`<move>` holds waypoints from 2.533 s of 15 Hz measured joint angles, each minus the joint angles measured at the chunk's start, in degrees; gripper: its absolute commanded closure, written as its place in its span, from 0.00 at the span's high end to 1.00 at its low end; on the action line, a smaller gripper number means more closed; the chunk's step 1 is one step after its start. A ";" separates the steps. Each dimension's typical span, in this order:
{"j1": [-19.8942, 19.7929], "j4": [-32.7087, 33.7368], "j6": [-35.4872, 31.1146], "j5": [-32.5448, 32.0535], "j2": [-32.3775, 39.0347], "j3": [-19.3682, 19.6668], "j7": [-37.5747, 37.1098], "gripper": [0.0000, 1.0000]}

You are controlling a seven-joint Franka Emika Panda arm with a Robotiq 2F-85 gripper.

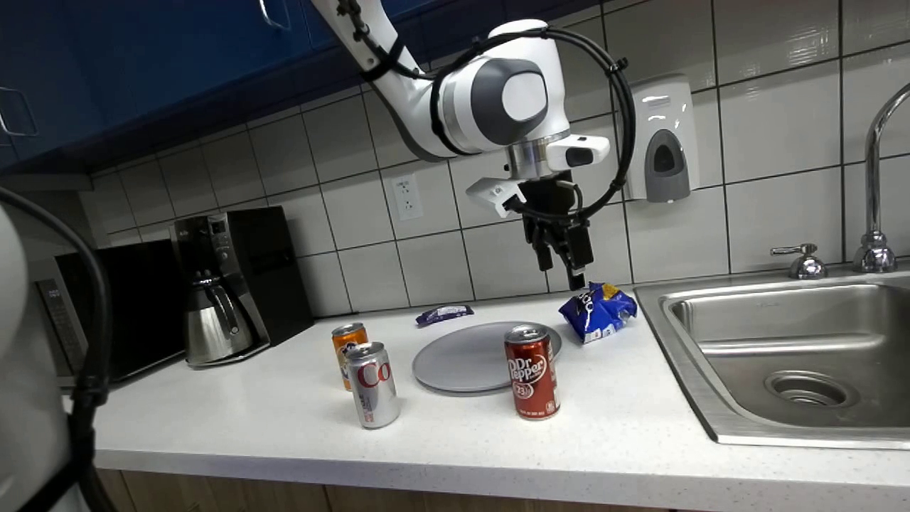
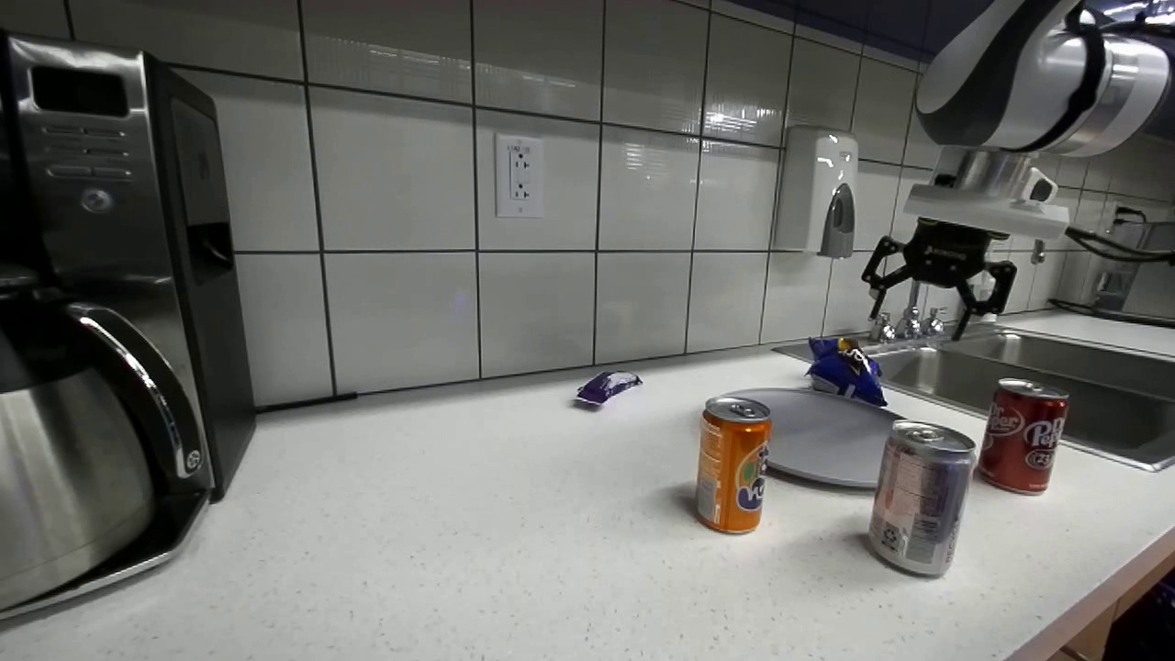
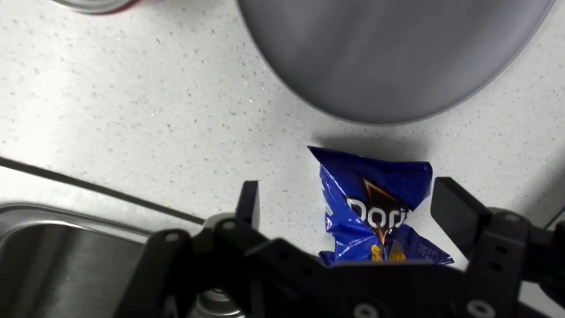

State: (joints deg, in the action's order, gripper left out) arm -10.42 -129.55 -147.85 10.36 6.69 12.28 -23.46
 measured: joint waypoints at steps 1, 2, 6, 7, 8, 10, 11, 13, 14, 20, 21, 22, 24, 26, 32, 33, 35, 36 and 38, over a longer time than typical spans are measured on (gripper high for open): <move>0.00 -1.60 0.00 0.00 -1.30 0.07 0.09 1.00; -0.01 -3.04 0.00 0.00 -2.50 0.16 0.11 1.00; -0.37 -8.21 0.00 0.00 -6.79 0.68 0.12 1.00; -0.55 -9.26 0.00 0.00 -7.67 0.92 0.12 1.00; -0.75 -10.30 0.00 0.00 -8.53 1.18 0.12 1.00; -1.27 -12.22 0.00 -0.01 -10.10 1.53 0.12 1.00; -1.53 -13.16 0.00 -0.03 -10.80 1.66 0.12 1.00; -1.99 -14.77 0.00 -0.04 -11.96 1.79 0.12 1.00; -2.14 -15.48 0.00 -0.05 -12.46 1.80 0.11 1.00; -2.23 -18.77 0.01 -0.06 -14.23 1.75 -0.59 1.00; -2.23 -19.13 0.01 -0.08 -14.38 1.74 -1.01 1.00; -2.23 -19.45 0.00 -0.15 -14.56 1.73 -1.52 1.00; -2.31 -20.15 0.00 -0.25 -15.10 1.73 -2.85 1.00; -2.54 -21.03 0.00 -0.53 -15.90 1.73 -4.16 1.00; -3.99 -24.18 0.01 -1.39 -18.79 1.61 -6.36 1.00; -4.08 -24.62 0.01 -1.39 -19.07 1.61 -6.38 1.00; -4.14 -25.16 0.01 -1.39 -19.33 1.57 -6.38 1.00; -4.14 -25.26 0.01 -1.39 -19.33 1.51 -6.38 1.00; -4.14 -25.28 0.01 -1.39 -19.32 1.34 -6.38 1.00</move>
State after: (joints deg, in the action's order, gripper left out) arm -14.56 -154.84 -147.84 8.98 -12.63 13.61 -29.85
